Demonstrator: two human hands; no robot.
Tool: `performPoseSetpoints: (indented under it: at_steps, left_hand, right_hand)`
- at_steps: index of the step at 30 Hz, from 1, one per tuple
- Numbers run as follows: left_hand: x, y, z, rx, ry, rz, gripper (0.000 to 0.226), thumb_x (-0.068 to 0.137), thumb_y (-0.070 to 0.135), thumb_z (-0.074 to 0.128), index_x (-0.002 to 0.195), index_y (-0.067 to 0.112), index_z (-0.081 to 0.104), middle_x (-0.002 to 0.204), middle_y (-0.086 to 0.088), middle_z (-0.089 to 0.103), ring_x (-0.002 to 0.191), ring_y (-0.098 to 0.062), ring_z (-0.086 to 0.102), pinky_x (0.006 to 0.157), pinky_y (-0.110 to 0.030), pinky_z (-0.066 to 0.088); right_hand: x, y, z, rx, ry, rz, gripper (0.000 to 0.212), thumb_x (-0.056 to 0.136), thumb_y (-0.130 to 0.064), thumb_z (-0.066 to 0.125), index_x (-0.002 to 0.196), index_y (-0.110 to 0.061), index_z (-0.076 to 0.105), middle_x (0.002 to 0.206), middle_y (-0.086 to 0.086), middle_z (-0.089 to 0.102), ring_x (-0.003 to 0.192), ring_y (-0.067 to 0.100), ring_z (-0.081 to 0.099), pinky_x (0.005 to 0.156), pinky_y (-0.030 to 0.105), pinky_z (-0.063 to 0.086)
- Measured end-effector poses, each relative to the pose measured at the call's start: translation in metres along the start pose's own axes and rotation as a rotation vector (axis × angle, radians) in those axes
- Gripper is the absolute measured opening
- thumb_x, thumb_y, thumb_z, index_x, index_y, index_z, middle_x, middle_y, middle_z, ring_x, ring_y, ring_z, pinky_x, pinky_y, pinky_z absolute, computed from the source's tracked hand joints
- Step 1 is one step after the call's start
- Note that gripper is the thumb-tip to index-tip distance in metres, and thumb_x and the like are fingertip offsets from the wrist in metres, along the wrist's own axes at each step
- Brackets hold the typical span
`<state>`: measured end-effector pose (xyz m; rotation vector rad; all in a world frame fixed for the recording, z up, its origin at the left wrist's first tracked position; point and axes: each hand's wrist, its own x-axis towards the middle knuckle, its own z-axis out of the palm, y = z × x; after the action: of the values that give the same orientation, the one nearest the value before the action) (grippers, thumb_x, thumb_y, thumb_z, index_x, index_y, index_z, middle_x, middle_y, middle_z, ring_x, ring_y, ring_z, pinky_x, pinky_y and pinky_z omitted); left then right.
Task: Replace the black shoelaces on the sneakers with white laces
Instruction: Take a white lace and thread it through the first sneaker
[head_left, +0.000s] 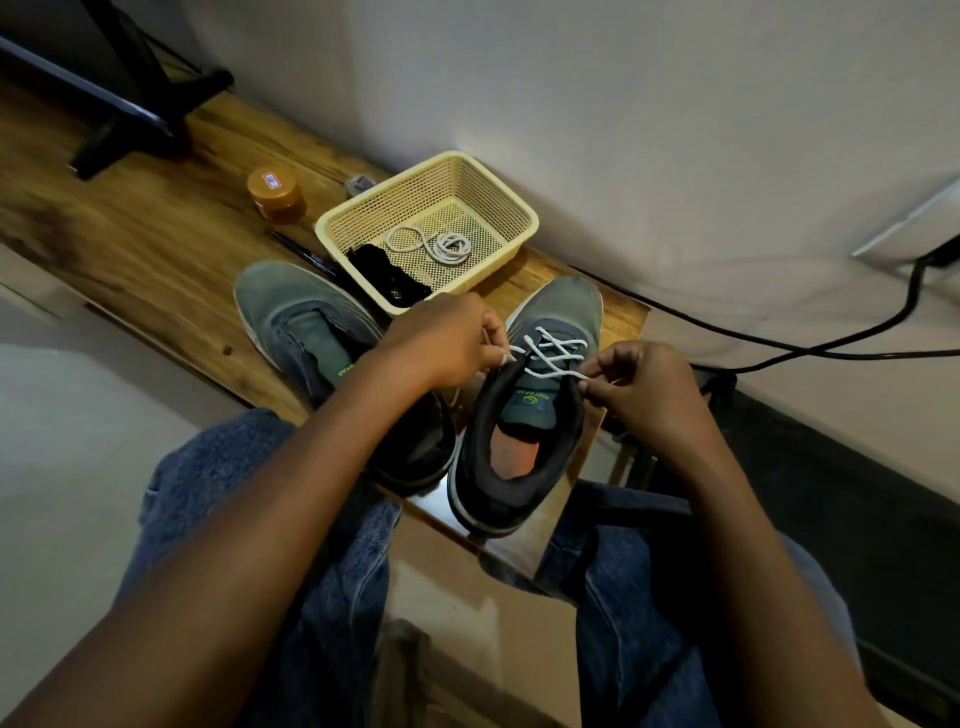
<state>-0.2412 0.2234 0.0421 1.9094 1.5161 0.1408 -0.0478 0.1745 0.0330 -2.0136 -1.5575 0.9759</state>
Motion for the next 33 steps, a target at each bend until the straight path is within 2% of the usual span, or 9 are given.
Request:
performPoseSetpoints:
  at_steps: [3,7,11,14,17,23,26,31,33]
  left_hand:
    - [-0.002,0.001,-0.003,0.021,0.051,-0.045,0.013,0.084,0.032,0.070,0.073,0.026,0.066,0.077,0.015,0.062,0.085,-0.013,0.063,0.078,-0.026,0.047]
    - [-0.004,0.006,-0.006,-0.017,0.054,-0.133,0.020,0.080,0.032,0.069,0.080,0.012,0.072,0.075,0.005,0.070,0.079,-0.014,0.066,0.081,-0.029,0.053]
    - [-0.003,0.010,-0.005,0.052,0.063,-0.181,0.028,0.082,0.041,0.063,0.081,0.014,0.070,0.080,0.002,0.069,0.082,-0.019,0.064,0.077,-0.029,0.048]
    - [-0.001,0.011,-0.004,0.096,0.146,-0.165,0.026,0.093,0.044,0.049,0.102,0.026,0.066,0.099,0.005,0.065,0.095,-0.021,0.058,0.080,-0.032,0.040]
    - [0.003,0.008,-0.004,0.245,0.153,-0.110,0.026,0.096,0.045,0.047,0.116,0.036,0.062,0.126,0.000,0.055,0.123,-0.025,0.041,0.098,-0.042,0.028]
    - [0.007,0.004,0.000,0.301,0.011,-0.106,0.023,0.096,0.044,0.049,0.094,0.028,0.065,0.121,0.004,0.058,0.133,-0.023,0.029,0.107,-0.046,0.013]
    - [0.009,0.006,-0.003,0.134,-0.020,-0.141,0.041,0.098,0.043,0.039,0.104,0.015,0.067,0.107,-0.001,0.059,0.127,-0.022,0.036,0.107,-0.043,0.015]
    - [0.008,0.010,-0.005,-0.335,-0.018,-0.121,0.043,0.099,0.042,0.044,0.091,0.008,0.069,0.092,-0.007,0.069,0.093,-0.025,0.063,0.094,-0.042,0.044]
    - [0.009,0.006,-0.005,-0.264,0.011,-0.114,0.036,0.096,0.045,0.048,0.089,0.015,0.067,0.092,-0.002,0.069,0.094,-0.022,0.062,0.097,-0.043,0.045]
  right_hand:
    - [0.000,0.000,0.000,-0.005,-0.008,0.004,0.008,0.084,-0.008,0.070,0.080,-0.016,0.070,0.074,0.001,0.068,0.067,0.013,0.060,0.073,0.043,0.054]
    - [0.001,-0.001,0.001,-0.020,-0.018,-0.004,0.022,0.085,-0.007,0.069,0.072,-0.024,0.064,0.068,-0.004,0.064,0.066,0.012,0.060,0.071,0.039,0.054]
    - [0.001,-0.001,0.004,-0.073,-0.005,-0.020,0.019,0.086,-0.007,0.064,0.078,-0.024,0.063,0.074,0.001,0.066,0.072,0.017,0.062,0.071,0.040,0.054]
    - [0.001,-0.001,0.002,-0.040,0.042,-0.020,0.025,0.087,-0.006,0.058,0.078,-0.029,0.058,0.077,0.003,0.067,0.075,0.024,0.066,0.069,0.041,0.055]
    - [0.000,-0.001,-0.001,0.050,0.079,0.002,0.022,0.089,-0.006,0.055,0.087,-0.027,0.057,0.080,0.006,0.065,0.075,0.025,0.068,0.065,0.039,0.055]
    - [0.001,-0.003,-0.001,0.095,0.063,0.031,0.017,0.091,-0.005,0.053,0.096,-0.022,0.057,0.085,0.010,0.066,0.063,0.012,0.064,0.047,0.018,0.045]
    - [0.001,-0.004,-0.001,0.091,0.064,0.012,0.020,0.090,-0.006,0.054,0.090,-0.026,0.057,0.085,0.010,0.067,0.069,0.018,0.066,0.059,0.031,0.053]
    - [0.000,-0.006,0.002,0.104,0.091,-0.040,0.013,0.093,-0.013,0.056,0.094,-0.024,0.061,0.084,0.000,0.065,0.076,0.022,0.066,0.068,0.039,0.054]
    - [-0.001,-0.009,0.004,0.110,0.087,-0.052,0.013,0.093,-0.012,0.056,0.095,-0.023,0.062,0.087,-0.001,0.065,0.078,0.022,0.066,0.071,0.038,0.053]
